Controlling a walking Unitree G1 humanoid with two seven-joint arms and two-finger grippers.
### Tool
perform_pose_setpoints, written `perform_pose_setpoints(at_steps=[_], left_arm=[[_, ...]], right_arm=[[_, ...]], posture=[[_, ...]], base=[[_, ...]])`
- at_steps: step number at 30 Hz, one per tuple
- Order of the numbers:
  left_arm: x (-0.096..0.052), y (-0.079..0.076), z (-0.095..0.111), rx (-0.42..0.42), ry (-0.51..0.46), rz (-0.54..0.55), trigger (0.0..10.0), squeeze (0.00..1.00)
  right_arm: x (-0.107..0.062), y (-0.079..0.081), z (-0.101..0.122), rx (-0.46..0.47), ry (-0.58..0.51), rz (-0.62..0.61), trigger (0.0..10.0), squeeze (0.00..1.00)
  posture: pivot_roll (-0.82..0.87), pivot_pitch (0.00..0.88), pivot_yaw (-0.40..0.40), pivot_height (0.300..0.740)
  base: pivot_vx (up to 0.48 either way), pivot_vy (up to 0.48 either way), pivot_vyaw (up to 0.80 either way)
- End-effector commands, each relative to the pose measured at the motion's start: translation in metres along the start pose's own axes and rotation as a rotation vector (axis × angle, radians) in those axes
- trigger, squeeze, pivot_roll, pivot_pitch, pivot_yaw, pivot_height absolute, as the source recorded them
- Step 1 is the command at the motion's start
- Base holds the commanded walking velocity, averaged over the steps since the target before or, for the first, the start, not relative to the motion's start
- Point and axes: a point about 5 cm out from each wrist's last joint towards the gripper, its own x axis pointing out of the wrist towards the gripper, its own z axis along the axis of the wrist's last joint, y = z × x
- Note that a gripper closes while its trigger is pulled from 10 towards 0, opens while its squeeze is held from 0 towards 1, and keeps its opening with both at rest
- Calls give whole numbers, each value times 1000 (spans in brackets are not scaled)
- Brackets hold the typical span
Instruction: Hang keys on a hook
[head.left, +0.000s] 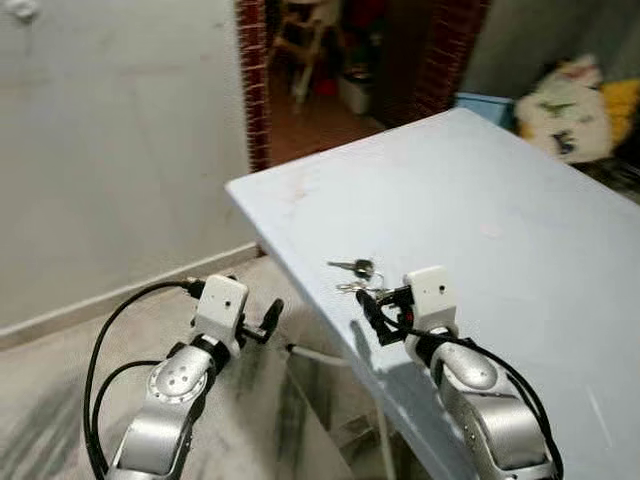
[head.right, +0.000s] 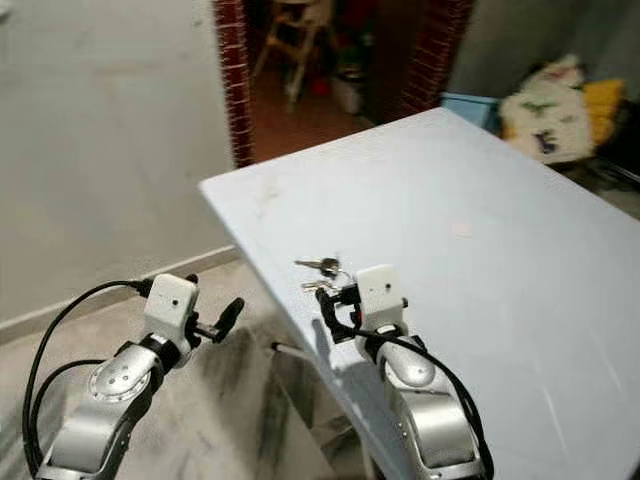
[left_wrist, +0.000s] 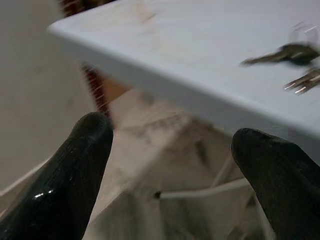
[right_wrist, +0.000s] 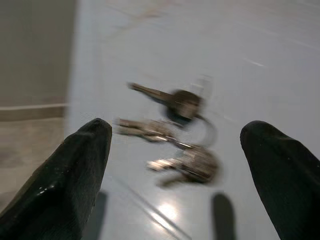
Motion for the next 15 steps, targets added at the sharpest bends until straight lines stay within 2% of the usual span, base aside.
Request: perform_pose_setpoints(at_steps=[1, 4, 11, 15], left_arm=[[-2, -3, 4, 9, 0, -28, 10000, 0], [-3, -3, 4, 12, 4, -32, 10000, 0], [-7, 0, 4, 15, 18, -29, 10000, 0], [-6, 1, 3, 23, 28, -27, 10000, 0]], right_arm=[[-1, -5, -5, 17, 12, -32, 10000, 0], [-2, -6, -7, 16, 15, -45, 10000, 0], [1, -23, -11, 30, 40, -196, 10000, 0], [1, -28, -12, -51, 37, -264, 10000, 0]], posture=[[122, 0, -42, 740], [122, 0, -36, 740], [124, 0, -29, 740], [124, 0, -27, 740]], base=[[0, 0, 719], [0, 0, 710], [0, 0, 0], [0, 0, 0]])
